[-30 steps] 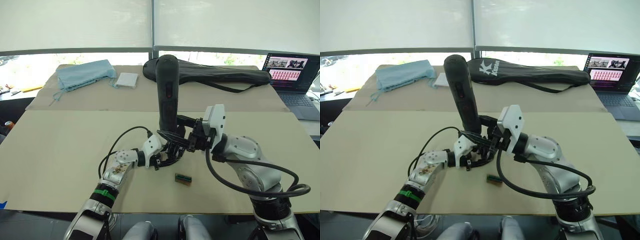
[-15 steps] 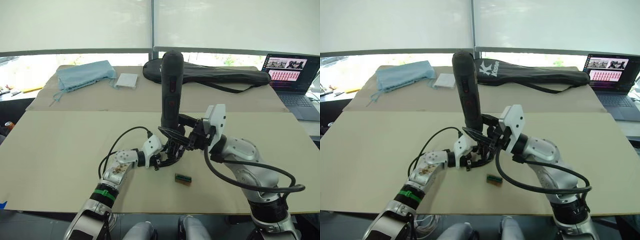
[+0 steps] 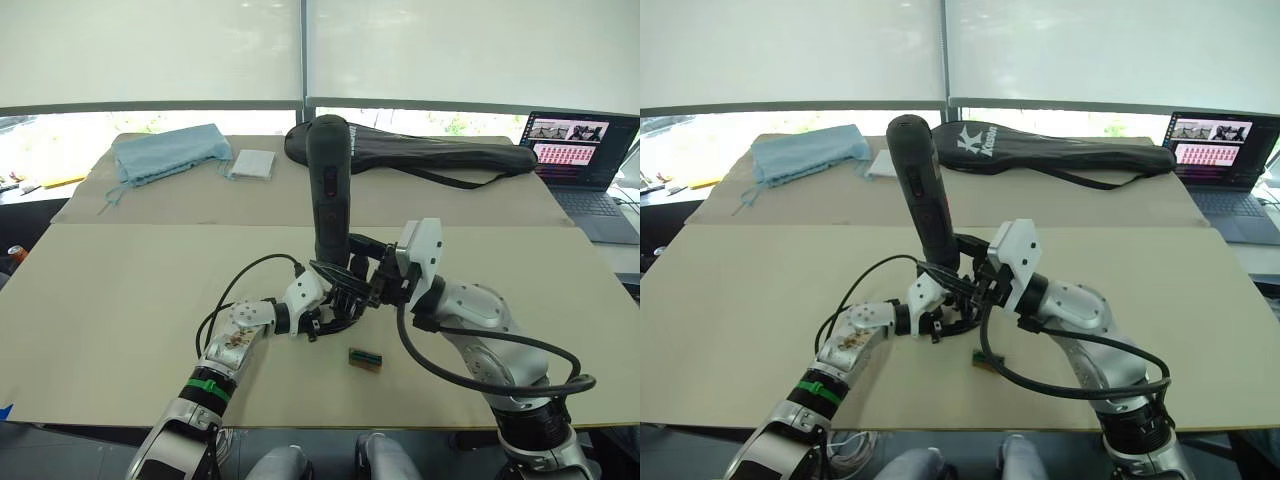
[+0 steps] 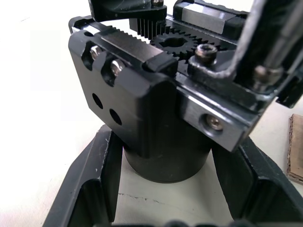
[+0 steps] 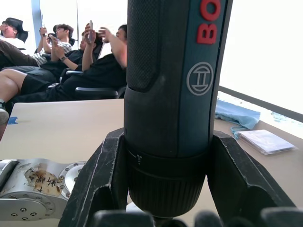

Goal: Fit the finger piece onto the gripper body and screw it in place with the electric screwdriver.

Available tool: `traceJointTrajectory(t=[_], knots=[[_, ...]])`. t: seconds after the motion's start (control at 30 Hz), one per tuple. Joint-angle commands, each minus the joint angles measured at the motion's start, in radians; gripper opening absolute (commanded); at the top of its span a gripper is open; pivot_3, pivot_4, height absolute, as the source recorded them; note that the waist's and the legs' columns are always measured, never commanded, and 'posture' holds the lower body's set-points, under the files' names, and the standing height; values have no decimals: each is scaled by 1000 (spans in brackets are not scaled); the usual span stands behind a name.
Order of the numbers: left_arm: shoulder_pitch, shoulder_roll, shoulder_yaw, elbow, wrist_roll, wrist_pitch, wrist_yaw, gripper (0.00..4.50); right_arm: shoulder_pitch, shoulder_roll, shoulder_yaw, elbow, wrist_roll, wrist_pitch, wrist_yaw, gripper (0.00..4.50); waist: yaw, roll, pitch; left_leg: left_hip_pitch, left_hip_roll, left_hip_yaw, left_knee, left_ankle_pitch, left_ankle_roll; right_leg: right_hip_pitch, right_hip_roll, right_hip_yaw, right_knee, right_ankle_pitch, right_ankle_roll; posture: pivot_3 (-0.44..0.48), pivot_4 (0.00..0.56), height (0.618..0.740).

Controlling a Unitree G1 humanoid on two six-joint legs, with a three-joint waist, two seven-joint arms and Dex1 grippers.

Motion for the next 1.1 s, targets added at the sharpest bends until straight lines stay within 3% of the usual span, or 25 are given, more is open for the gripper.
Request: traceJointTrajectory(t=[0.03,0.47,0.6,0.87,1.1], knots=[[16,4,-23,15,11,30,-15,2261,37,-3,36,76,-48,23,2,1926,-2,0,-3,0,0,0,0,0,0,0,0,0,0,0,0,0,150,740],[25,2,-25,11,13,28,-7,2261,35,-7,14,67,-44,-12,17,1926,-5,1,-7,2,0,0,-2,0,0,1,0,0,0,0,0,0,150,740],[19,1,-19,39,26,-3,13,2261,7,6,-29,30,14,-91,79,1926,-5,1,-7,2,0,0,-2,0,0,1,0,0,-1,0,0,0,150,740],[22,-1,-15,75,29,-27,25,2261,-81,-25,-115,-48,116,-75,127,1926,-5,1,-6,-1,0,0,-2,0,0,-1,0,0,-1,0,0,0,150,740],[14,-12,-12,116,32,-39,37,2261,-66,-51,-124,-79,163,-57,159,1926,-2,1,-6,-1,0,0,-2,0,0,-1,-1,1,-1,0,0,0,150,740]])
